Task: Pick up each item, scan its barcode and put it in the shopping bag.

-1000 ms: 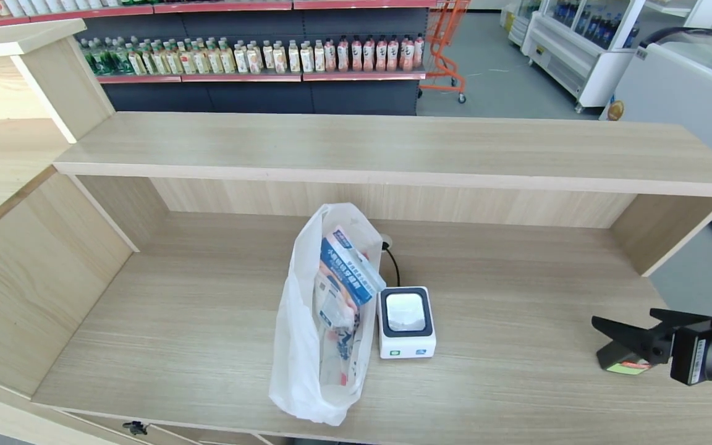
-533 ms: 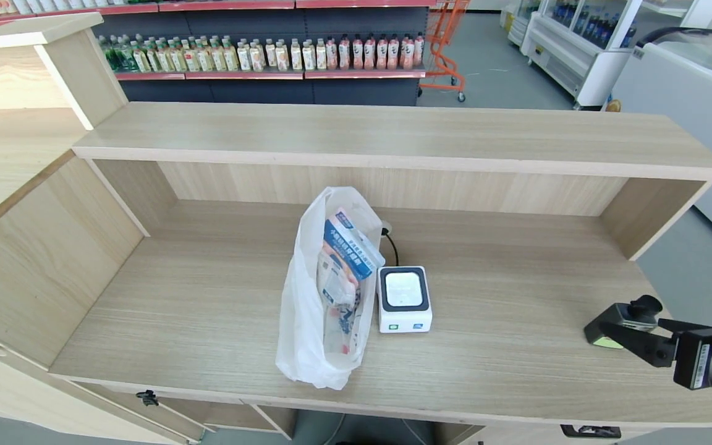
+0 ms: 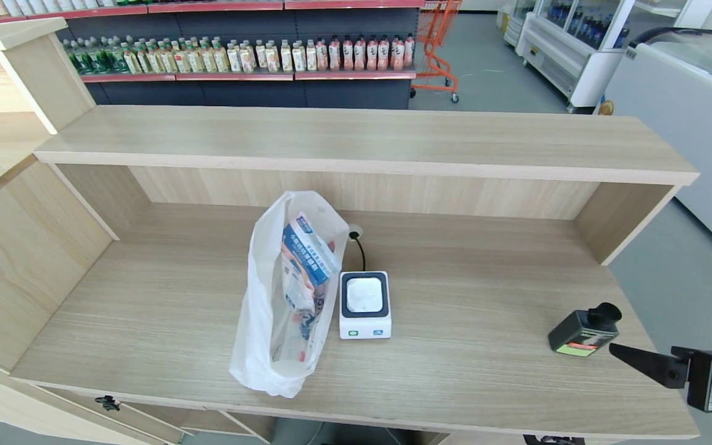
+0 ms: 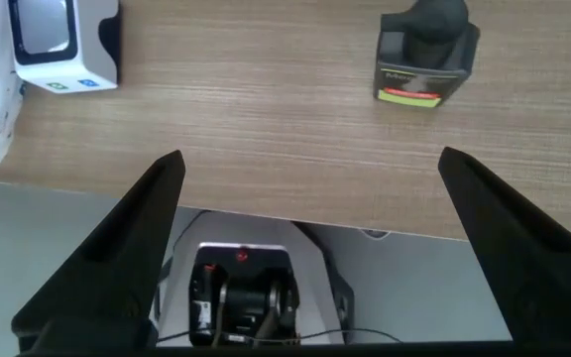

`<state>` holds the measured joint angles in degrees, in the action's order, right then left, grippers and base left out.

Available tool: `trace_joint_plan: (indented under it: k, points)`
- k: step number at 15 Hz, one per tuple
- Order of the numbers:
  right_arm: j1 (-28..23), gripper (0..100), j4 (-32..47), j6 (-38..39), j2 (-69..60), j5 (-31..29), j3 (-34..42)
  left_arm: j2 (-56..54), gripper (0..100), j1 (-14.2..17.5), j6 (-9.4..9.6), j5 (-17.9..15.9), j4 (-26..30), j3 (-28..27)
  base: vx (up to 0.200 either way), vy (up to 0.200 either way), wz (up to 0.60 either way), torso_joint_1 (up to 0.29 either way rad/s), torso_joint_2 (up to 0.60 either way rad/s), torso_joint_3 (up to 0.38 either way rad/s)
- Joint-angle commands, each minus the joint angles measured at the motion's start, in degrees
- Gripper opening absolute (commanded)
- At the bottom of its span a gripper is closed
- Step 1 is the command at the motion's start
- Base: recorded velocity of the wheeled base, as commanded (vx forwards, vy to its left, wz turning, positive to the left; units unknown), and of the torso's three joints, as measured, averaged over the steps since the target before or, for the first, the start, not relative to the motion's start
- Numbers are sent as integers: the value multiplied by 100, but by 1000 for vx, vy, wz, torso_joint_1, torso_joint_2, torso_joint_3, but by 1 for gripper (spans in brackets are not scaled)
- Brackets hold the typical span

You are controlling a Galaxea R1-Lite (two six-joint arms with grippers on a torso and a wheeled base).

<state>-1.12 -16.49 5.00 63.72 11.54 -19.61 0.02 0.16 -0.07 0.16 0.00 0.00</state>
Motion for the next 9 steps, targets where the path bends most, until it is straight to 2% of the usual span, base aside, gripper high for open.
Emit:
trace_joint_plan:
  k: [1, 4, 6, 9]
  points:
    - [7, 100, 76, -8, -105, 6, -34, -2, 100, -7, 7, -7, 0, 0, 0, -200, 0, 2, 7, 7]
    - [-37, 100, 876, -192, -79, -65, -376, -2, 100, 2, 7, -7, 0, 0, 0, 0, 0, 0, 0, 0]
    - [-477, 100, 1948, -1133, 79, -750, -746, -2, 100, 2, 7, -7, 0, 0, 0, 0, 0, 0, 0, 0]
    - [-626, 100, 2106, -1625, 694, -1488, -921, -2, 100, 2, 7, -7, 0, 0, 0, 0, 0, 0, 0, 0]
